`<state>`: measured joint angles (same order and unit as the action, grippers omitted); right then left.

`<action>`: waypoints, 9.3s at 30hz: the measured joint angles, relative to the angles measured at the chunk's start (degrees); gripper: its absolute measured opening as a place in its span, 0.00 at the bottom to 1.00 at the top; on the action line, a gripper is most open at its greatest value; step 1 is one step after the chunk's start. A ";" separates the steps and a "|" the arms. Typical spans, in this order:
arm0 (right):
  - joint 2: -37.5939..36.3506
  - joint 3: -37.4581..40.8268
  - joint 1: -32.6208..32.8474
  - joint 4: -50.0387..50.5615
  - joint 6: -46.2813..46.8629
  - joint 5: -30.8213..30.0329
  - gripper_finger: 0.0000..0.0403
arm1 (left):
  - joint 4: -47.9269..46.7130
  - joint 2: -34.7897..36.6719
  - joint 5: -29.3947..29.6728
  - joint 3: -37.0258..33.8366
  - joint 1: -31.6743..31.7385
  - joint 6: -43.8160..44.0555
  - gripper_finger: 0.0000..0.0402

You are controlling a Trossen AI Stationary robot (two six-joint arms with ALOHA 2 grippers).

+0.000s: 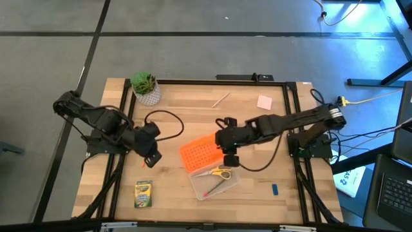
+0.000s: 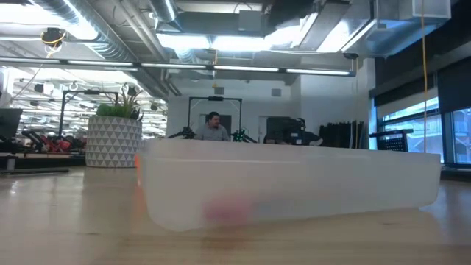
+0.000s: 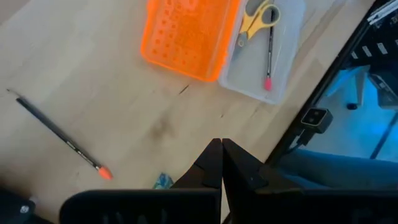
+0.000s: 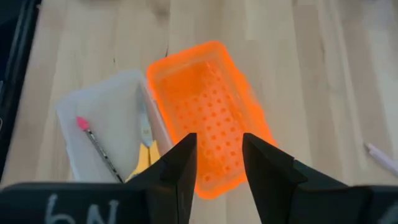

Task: Pack school essentials
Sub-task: Put the yellow crayon box into the orange supply box

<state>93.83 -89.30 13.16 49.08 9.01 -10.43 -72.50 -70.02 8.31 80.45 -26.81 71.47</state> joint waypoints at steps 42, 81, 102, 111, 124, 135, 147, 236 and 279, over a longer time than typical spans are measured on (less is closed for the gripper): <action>-4.80 0.04 0.98 1.24 -2.05 2.68 0.32 | 3.96 -6.47 -13.84 -6.77 -17.06 52.15 0.00; -4.78 0.07 0.89 -9.42 -15.32 21.04 0.32 | 9.24 -6.51 -11.21 -16.29 -26.16 64.51 0.00; -4.78 0.07 0.89 -9.44 -15.34 21.02 0.32 | 16.09 -8.59 -9.47 -16.26 -23.64 65.46 0.00; -4.78 0.07 0.89 -9.47 -15.31 21.00 0.32 | 15.86 -8.63 -9.39 -16.26 -23.45 69.38 0.01; -4.78 0.07 0.89 -9.47 -15.31 21.00 0.32 | 14.58 -8.63 -8.98 -16.26 -23.45 68.99 0.51; -4.78 0.07 0.89 -9.46 -15.30 21.00 0.32 | 14.92 -12.22 -9.36 -16.26 -23.45 68.61 0.98; -4.78 0.07 0.89 -9.48 -15.29 21.00 0.32 | 16.49 -17.43 -11.44 -16.24 -23.50 67.93 0.99; -4.76 0.07 0.08 -11.06 -15.29 13.02 0.32 | 37.54 -14.47 -4.35 -23.31 -16.69 29.94 0.65; -9.26 0.02 -0.99 11.67 2.83 2.49 0.32 | 65.27 -25.77 2.97 -17.42 5.17 -36.80 0.64</action>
<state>84.58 -89.27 12.16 60.75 11.84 -7.94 -7.23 -95.79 11.28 63.02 -21.64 34.67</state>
